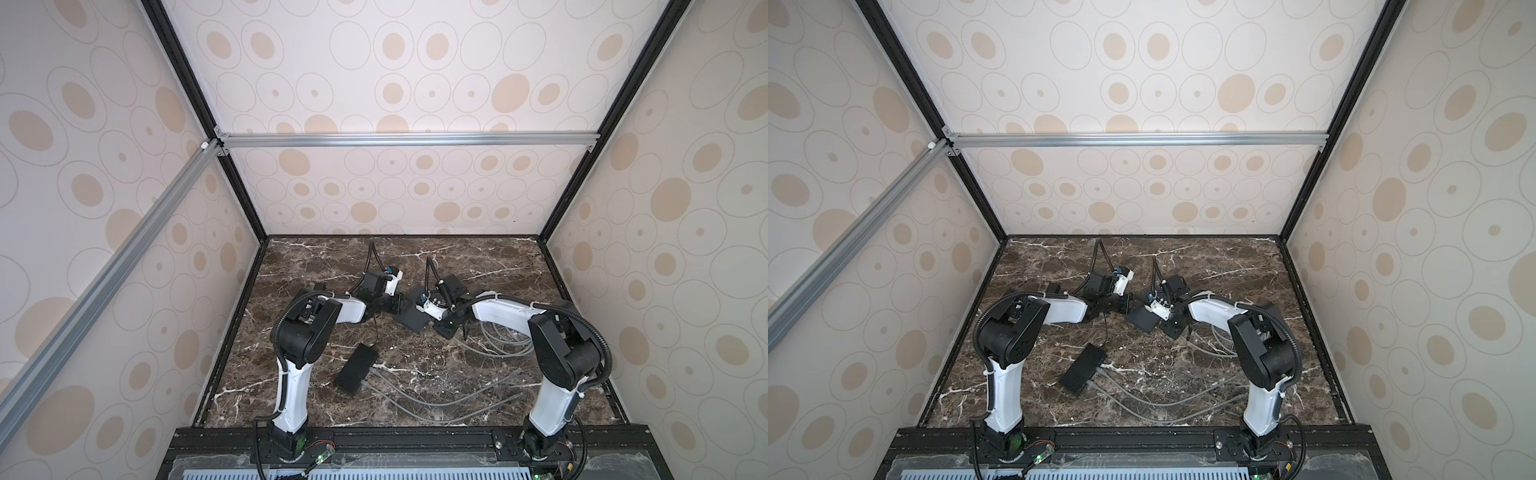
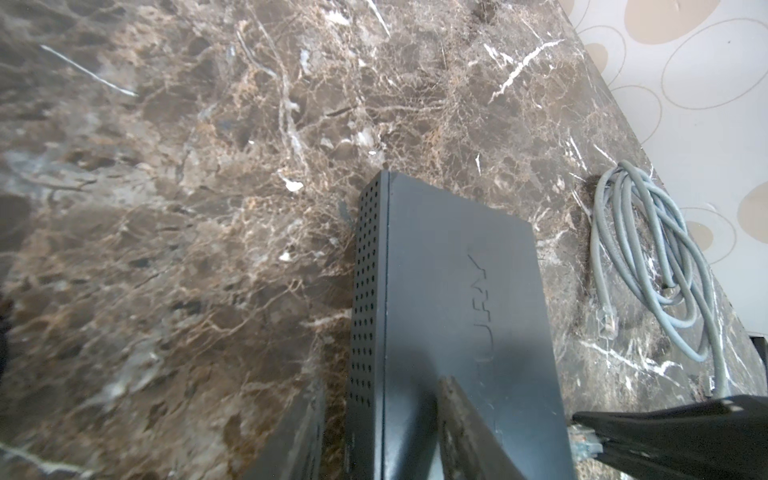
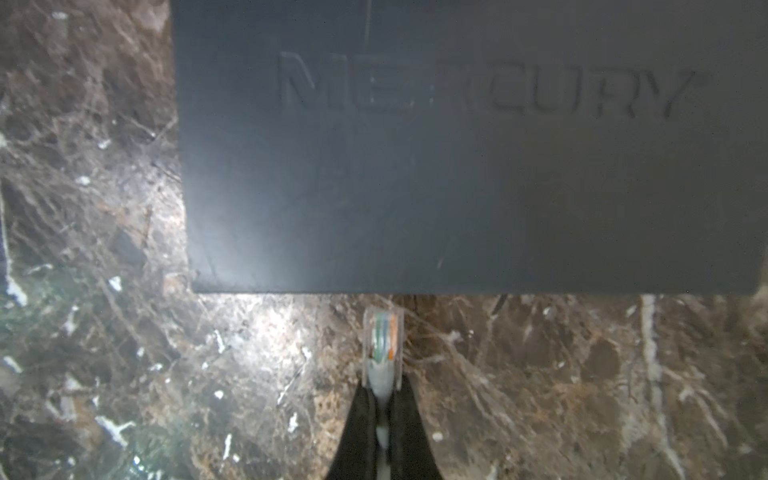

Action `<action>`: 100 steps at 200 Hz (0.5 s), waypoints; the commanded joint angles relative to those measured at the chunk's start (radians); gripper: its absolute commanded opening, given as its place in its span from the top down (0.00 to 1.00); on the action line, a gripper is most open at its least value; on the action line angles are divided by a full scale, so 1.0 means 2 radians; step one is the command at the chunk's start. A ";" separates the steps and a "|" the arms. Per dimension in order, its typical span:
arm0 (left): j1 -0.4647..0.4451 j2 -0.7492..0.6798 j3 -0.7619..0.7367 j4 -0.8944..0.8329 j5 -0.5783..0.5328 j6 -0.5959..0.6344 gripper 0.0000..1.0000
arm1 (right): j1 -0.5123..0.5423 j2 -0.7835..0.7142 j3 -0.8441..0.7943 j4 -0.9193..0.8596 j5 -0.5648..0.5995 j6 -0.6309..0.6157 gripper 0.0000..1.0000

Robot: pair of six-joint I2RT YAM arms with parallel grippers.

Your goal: Insert the plug into the switch port

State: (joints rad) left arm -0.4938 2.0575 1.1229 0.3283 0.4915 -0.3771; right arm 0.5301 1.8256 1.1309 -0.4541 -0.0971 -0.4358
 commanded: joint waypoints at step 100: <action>-0.005 0.001 0.006 0.000 -0.002 0.011 0.56 | 0.012 0.034 0.043 -0.039 -0.008 -0.011 1.00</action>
State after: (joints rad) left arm -0.4942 2.0575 1.1229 0.3290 0.4904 -0.3771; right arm 0.5369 1.8778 1.1923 -0.4984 -0.0971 -0.4362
